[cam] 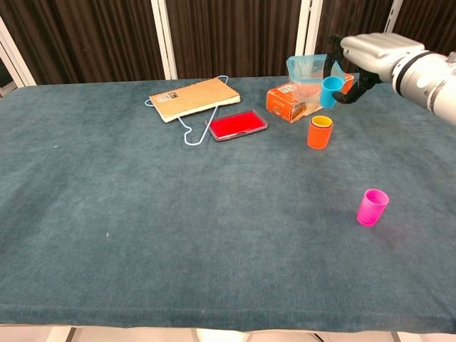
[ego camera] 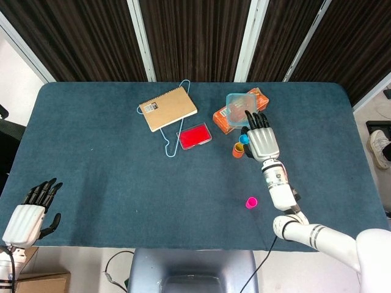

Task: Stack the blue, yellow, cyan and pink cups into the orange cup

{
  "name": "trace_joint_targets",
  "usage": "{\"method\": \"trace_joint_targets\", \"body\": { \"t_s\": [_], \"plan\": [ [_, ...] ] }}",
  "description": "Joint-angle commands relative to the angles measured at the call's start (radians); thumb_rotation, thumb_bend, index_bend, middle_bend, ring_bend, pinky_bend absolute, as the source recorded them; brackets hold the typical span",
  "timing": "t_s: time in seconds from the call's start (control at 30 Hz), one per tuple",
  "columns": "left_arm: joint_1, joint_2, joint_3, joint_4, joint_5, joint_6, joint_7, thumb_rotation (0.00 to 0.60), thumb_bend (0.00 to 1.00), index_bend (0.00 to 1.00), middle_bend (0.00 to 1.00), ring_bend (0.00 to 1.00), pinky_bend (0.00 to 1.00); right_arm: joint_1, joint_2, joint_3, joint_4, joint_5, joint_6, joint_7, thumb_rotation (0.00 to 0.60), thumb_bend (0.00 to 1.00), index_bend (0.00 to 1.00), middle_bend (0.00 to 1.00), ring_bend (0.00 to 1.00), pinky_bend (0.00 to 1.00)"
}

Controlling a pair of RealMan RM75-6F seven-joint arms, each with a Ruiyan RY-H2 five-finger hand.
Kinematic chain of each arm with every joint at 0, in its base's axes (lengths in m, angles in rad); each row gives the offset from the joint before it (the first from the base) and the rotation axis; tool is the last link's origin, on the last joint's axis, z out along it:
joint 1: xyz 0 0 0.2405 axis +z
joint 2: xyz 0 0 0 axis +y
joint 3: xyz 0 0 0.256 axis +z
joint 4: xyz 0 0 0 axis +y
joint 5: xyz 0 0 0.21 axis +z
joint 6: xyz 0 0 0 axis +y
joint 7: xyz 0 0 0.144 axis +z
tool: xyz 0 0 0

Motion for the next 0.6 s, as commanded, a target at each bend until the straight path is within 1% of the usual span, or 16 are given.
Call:
{"method": "trace_joint_targets", "body": {
  "t_s": [0.03,0.23,0.37,0.43,0.57,0.6],
  "plan": [
    [-0.001,-0.001,0.001,0.000,-0.001,-0.003,0.001,0.600,0.46,0.00,0.00,0.00,0.11,0.009,-0.017,-0.006,0.026,0.007,-0.016,-0.003,0.600,0.51,0.59,0.03,0.00,0.00],
    [0.001,-0.001,0.002,-0.001,0.001,0.000,0.003,0.600,0.46,0.00,0.00,0.00,0.11,0.013,-0.029,-0.013,0.046,0.010,-0.032,0.010,0.600,0.51,0.58,0.03,0.00,0.00],
    [0.001,-0.001,0.002,0.000,0.000,-0.001,0.000,0.600,0.46,0.00,0.00,0.00,0.11,0.014,-0.033,-0.016,0.050,0.013,-0.040,0.018,0.600,0.51,0.54,0.03,0.00,0.00],
    [0.002,-0.001,0.002,0.000,0.002,0.002,-0.002,0.600,0.46,0.00,0.00,0.00,0.11,0.015,-0.032,-0.021,0.052,0.016,-0.045,0.013,0.600,0.51,0.49,0.03,0.00,0.00],
    [0.003,0.000,0.003,0.000,0.003,0.004,-0.005,0.600,0.46,0.00,0.00,0.00,0.11,0.014,-0.024,-0.026,0.040,0.031,-0.056,-0.003,0.600,0.51,0.31,0.00,0.00,0.00],
    [0.002,0.000,0.001,0.000,0.002,0.003,-0.005,0.600,0.46,0.00,0.00,0.00,0.11,0.013,-0.022,-0.027,0.035,0.032,-0.057,-0.002,0.600,0.51,0.29,0.00,0.00,0.00]
  ]
}}
